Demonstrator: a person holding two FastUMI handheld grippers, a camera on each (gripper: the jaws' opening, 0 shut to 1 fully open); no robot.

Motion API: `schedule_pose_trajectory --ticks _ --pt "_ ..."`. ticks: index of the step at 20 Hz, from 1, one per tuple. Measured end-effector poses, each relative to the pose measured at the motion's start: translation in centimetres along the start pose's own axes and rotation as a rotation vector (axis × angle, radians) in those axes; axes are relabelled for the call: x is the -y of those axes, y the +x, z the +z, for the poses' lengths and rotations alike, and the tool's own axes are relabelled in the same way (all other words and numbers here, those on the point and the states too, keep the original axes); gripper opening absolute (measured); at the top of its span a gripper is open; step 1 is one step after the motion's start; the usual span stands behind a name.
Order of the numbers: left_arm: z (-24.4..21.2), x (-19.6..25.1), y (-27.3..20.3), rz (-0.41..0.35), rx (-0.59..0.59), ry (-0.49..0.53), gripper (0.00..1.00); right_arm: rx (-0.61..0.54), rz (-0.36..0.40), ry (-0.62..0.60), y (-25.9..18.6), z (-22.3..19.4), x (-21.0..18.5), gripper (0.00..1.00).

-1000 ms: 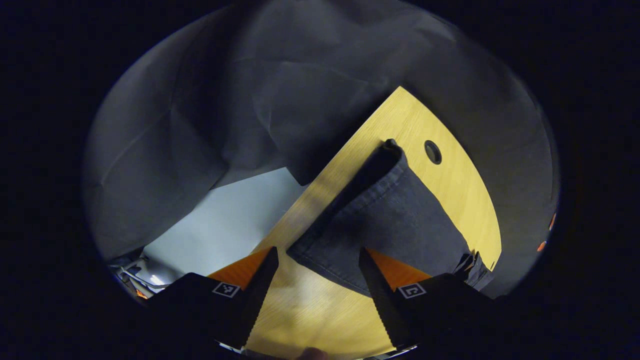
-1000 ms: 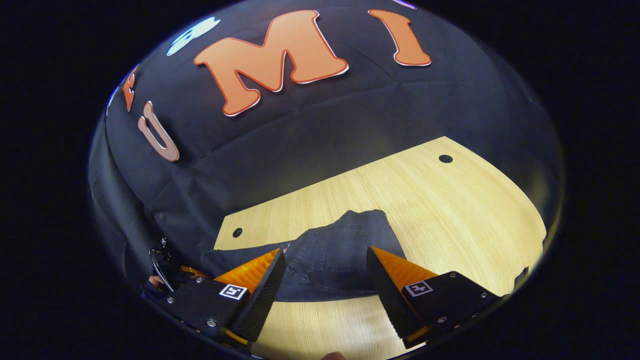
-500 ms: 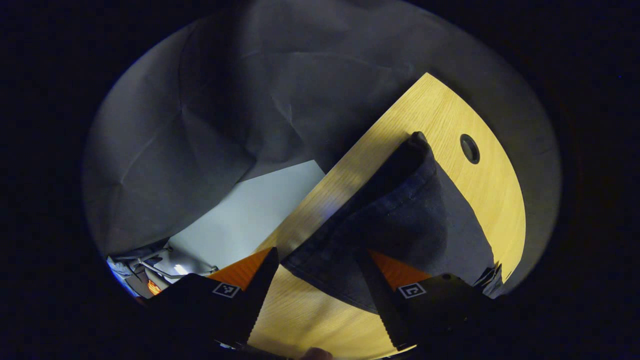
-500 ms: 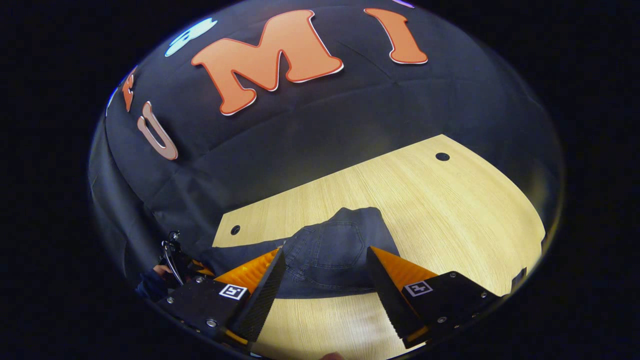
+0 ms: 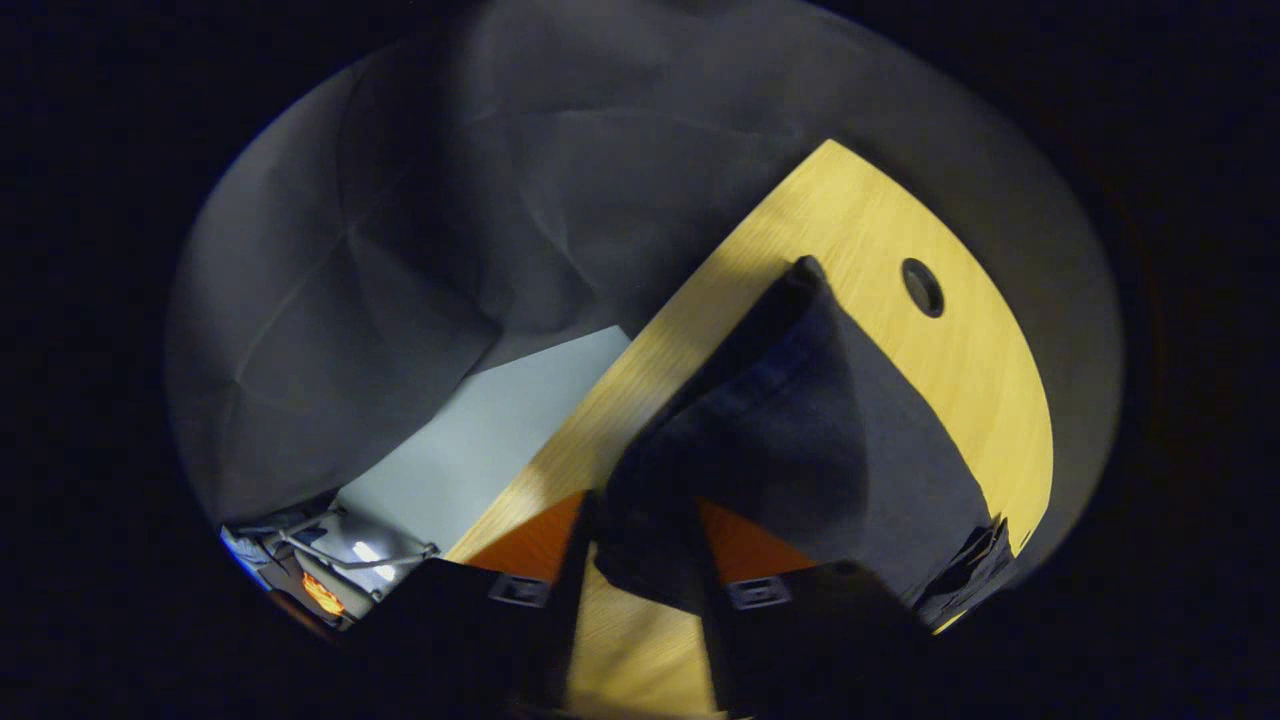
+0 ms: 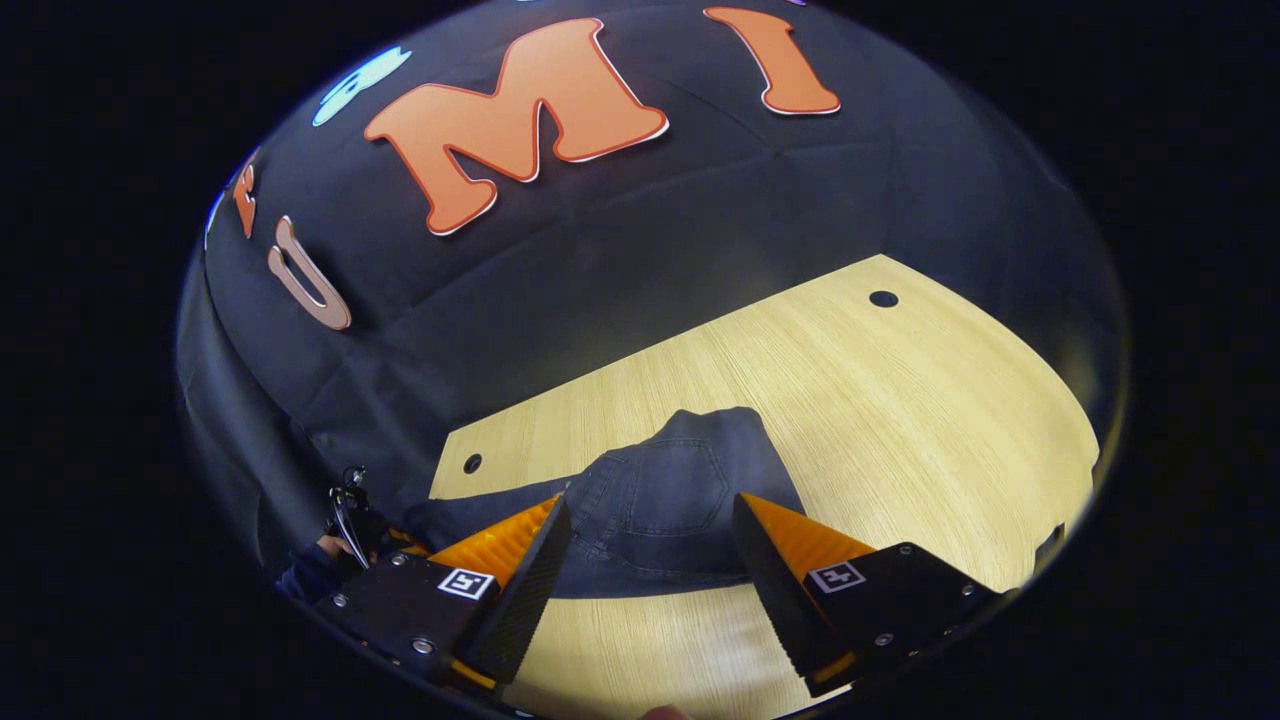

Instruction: Grasp the waist and the cuffs of the jeans and fold them to make the two legs overlap; first hold the waist and fold one-third of the jeans toward the cuffs, then hold the cuffs and fold the remaining one-third in the same direction to finish folding.

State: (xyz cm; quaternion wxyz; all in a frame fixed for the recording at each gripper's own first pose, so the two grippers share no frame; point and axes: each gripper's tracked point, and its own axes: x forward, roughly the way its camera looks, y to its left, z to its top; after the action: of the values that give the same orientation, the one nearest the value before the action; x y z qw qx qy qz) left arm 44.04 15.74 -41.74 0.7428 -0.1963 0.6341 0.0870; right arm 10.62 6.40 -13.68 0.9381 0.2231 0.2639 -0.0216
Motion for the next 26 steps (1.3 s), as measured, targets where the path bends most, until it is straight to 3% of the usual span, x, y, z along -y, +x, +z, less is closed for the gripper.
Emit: schedule_pose_trajectory --ticks 2,3,4,5,6,9,16,20,26 --pt "-0.1 0.6 0.1 -0.039 0.031 0.006 0.21 0.002 0.004 -0.002 -0.1 0.2 0.1 0.98" --pt "-0.6 0.2 -0.6 -0.058 0.042 0.012 0.21 0.003 0.005 -0.003 -0.2 0.3 0.2 0.98" --pt "-0.4 0.4 -0.1 -0.081 0.054 0.040 0.12 0.001 0.005 -0.002 -0.2 0.4 0.3 0.98" --pt "-0.6 0.5 -0.5 -0.102 0.065 0.011 0.12 0.001 0.005 -0.001 -0.3 0.3 0.5 0.98" --pt "-0.8 0.7 -0.7 -0.138 0.046 -0.001 0.06 -0.002 0.007 0.000 -0.2 0.5 0.6 0.98" --pt "0.1 1.5 -2.3 -0.253 0.124 -0.062 0.06 0.000 0.018 0.019 -0.3 1.1 0.8 0.98" --pt "0.2 4.2 -14.2 -0.411 0.323 0.017 0.06 0.005 0.064 -0.010 -0.1 2.5 0.2 0.98" --pt "-0.6 5.9 -19.6 -0.459 0.424 0.100 0.06 0.002 0.090 -0.016 -0.1 3.0 0.4 0.98" --pt "-4.0 11.0 -25.4 -0.464 0.557 0.263 0.05 0.009 0.126 -0.003 -0.1 4.2 1.1 0.98"
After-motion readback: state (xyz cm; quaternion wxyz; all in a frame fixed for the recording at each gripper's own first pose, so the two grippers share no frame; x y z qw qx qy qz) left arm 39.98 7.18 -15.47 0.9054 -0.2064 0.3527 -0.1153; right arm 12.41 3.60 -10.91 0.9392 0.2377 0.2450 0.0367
